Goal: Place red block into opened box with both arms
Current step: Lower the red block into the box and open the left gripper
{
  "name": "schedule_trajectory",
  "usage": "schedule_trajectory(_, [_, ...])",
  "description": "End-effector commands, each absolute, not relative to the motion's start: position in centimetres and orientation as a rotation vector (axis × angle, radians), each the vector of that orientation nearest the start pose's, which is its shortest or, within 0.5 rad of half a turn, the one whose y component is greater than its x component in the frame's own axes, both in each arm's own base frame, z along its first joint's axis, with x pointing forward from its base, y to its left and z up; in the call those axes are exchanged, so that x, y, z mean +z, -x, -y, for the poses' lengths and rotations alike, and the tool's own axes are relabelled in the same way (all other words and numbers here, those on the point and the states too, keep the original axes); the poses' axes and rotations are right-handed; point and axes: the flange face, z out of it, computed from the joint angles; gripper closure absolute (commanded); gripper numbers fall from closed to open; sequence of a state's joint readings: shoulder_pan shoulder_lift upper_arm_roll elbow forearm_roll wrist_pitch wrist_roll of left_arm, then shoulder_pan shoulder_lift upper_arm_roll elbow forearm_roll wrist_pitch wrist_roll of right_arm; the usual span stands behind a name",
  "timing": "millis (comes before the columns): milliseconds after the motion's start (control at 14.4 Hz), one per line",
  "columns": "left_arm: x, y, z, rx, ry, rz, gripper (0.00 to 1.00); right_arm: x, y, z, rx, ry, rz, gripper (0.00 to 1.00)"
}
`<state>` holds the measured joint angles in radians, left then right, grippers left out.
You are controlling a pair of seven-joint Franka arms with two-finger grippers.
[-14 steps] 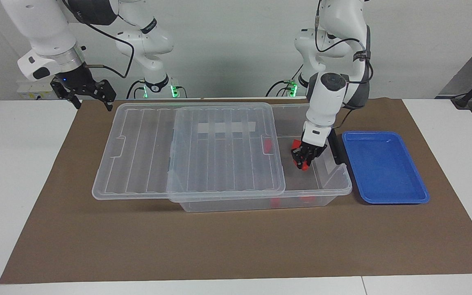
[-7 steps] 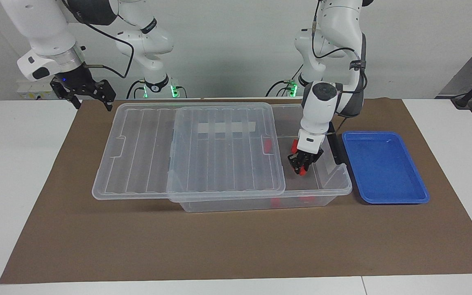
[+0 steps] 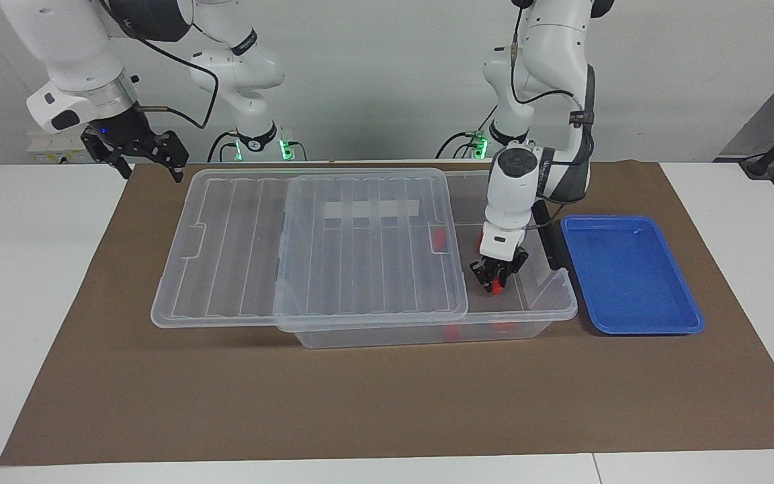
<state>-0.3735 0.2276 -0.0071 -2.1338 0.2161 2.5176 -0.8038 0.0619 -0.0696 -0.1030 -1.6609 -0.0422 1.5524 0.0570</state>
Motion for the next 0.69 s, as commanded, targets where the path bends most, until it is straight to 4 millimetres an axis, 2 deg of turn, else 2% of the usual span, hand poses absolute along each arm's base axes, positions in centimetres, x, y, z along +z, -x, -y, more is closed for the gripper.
schedule_trajectory(0, [31.16, -54.11, 21.77, -0.349, 3.059, 0.398, 1.00, 61.80, -52.68, 2.84, 0.063, 3.162, -0.181, 0.00])
schedule_trajectory(278, [31.10, -54.20, 21.62, -0.350, 3.060, 0.397, 1.00, 61.73, -52.67, 2.84, 0.066, 3.162, -0.184, 0.00])
schedule_trajectory(347, [31.10, -54.23, 21.54, -0.351, 3.059, 0.397, 0.64, 61.80, -52.68, 2.84, 0.063, 3.162, -0.184, 0.00])
schedule_trajectory(416, [31.23, -54.35, 21.49, -0.355, 3.059, 0.400, 0.19, 61.80, -52.68, 2.84, 0.063, 3.162, -0.184, 0.00])
schedule_trajectory(486, [31.24, -54.35, 21.49, -0.355, 3.059, 0.400, 0.14, 61.80, -52.68, 2.84, 0.063, 3.162, -0.184, 0.00])
schedule_trajectory(555, [31.24, -54.38, 21.41, -0.355, 3.059, 0.400, 0.13, 61.73, -52.67, 2.84, 0.066, 3.162, -0.184, 0.00])
schedule_trajectory(625, [31.24, -54.38, 21.41, -0.355, 3.059, 0.398, 0.04, 61.81, -52.63, 2.84, 0.063, 3.162, -0.184, 0.00])
